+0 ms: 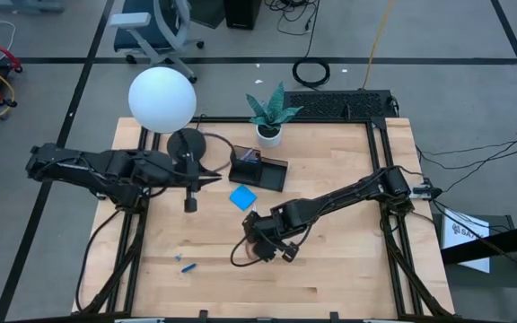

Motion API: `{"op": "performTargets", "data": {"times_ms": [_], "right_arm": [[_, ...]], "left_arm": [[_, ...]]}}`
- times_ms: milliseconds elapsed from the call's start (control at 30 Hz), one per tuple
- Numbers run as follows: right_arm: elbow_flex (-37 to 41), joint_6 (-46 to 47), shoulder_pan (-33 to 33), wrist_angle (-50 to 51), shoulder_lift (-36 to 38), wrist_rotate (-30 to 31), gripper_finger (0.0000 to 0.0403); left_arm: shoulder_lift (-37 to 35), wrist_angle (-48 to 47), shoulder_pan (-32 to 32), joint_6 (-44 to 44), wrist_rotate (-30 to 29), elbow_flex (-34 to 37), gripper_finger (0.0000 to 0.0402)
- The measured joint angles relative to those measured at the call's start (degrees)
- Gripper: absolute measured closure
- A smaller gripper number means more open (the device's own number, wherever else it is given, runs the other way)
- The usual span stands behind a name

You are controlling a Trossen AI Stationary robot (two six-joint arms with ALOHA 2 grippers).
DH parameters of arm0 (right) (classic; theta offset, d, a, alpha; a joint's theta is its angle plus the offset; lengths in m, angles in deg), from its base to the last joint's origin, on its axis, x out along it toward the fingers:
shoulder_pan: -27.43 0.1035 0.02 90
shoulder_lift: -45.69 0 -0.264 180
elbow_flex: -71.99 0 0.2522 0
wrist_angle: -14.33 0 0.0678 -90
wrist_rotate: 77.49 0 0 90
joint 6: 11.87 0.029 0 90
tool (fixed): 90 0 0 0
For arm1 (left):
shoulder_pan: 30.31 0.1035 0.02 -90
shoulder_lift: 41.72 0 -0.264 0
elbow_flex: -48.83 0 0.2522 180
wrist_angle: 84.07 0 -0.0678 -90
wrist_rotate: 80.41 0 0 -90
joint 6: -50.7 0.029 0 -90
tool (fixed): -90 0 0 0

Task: Pick and place office supplies into organizer
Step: Put the red scissors into the desk organizer

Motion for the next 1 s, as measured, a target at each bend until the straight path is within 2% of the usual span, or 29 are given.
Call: {"op": "performTargets", "data": {"times_ms": [133, 333, 500, 633, 833, 1000], "right_arm": [[1.0, 3.6, -0.3, 2.2, 0.0, 2.0, 0.0401], [5.0, 10.3, -3.4, 3.2, 2.1, 4.6, 0.0402], [13.0, 16.3, -7.5, -0.4, 10.7, 4.7, 0.0403], [24.1, 20.1, -11.8, -12.3, 21.8, 4.7, 0.0403], [41.8, 25.9, -17.7, -38.4, 39.4, 4.8, 0.0403], [52.7, 29.1, -20.1, -60.1, 49.4, 4.6, 0.0403]], "left_arm": [[2.7, -8.2, -0.1, -1.9, 0.1, 0.1, 0.0364], [6.3, -10.3, -0.6, -3.0, 4.2, 0.0, 0.0364], [10.3, -10.5, -2.1, -3.0, 8.1, 0.0, 0.0364], [14.4, -10.2, -3.6, 0.5, 9.1, 0.0, 0.0364], [19.7, -6.7, -5.6, 7.6, 10.9, 0.0, 0.0361], [23.1, -8.7, -6.2, 10.9, 9.9, -1.3, 0.0320]]}}
